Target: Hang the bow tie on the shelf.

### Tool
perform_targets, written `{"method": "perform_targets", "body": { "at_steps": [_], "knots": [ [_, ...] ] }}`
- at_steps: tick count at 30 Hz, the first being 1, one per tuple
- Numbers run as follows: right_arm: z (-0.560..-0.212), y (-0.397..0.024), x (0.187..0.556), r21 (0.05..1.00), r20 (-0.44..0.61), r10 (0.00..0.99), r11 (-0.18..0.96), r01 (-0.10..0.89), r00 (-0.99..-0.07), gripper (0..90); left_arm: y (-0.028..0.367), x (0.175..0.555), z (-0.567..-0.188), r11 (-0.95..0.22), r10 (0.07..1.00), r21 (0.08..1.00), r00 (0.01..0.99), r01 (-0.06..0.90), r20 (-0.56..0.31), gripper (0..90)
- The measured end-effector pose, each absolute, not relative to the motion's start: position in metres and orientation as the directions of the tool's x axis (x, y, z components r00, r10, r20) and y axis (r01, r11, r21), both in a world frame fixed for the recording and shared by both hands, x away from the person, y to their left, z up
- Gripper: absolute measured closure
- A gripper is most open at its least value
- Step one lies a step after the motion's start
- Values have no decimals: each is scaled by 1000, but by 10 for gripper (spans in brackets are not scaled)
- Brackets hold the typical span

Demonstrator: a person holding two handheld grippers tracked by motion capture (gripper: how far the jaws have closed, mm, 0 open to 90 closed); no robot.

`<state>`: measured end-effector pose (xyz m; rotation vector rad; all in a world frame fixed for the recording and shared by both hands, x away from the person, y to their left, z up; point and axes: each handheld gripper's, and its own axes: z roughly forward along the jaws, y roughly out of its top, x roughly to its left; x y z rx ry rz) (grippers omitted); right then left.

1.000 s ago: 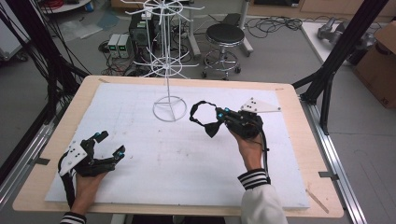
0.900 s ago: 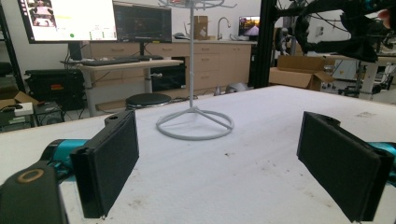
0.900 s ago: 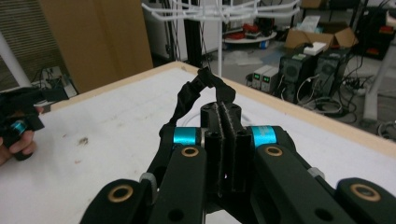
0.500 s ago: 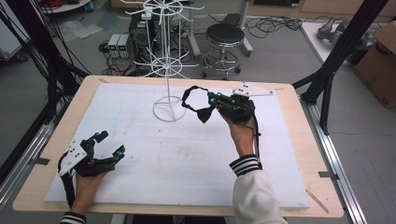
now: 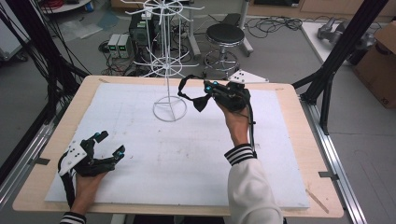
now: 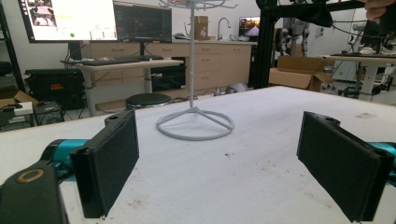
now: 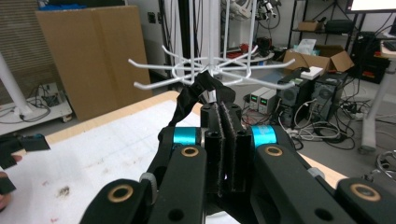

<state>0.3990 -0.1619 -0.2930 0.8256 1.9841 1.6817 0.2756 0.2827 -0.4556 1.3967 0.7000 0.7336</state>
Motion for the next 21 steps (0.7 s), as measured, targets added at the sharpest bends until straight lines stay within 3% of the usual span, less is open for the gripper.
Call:
{"method": "perform_targets", "body": {
  "at_steps": [21],
  "knots": [
    [-282, -141, 437, 980, 90, 674, 70, 185, -733, 877, 283, 276, -456, 40, 799, 998, 602, -42, -7, 131]
  ]
}}
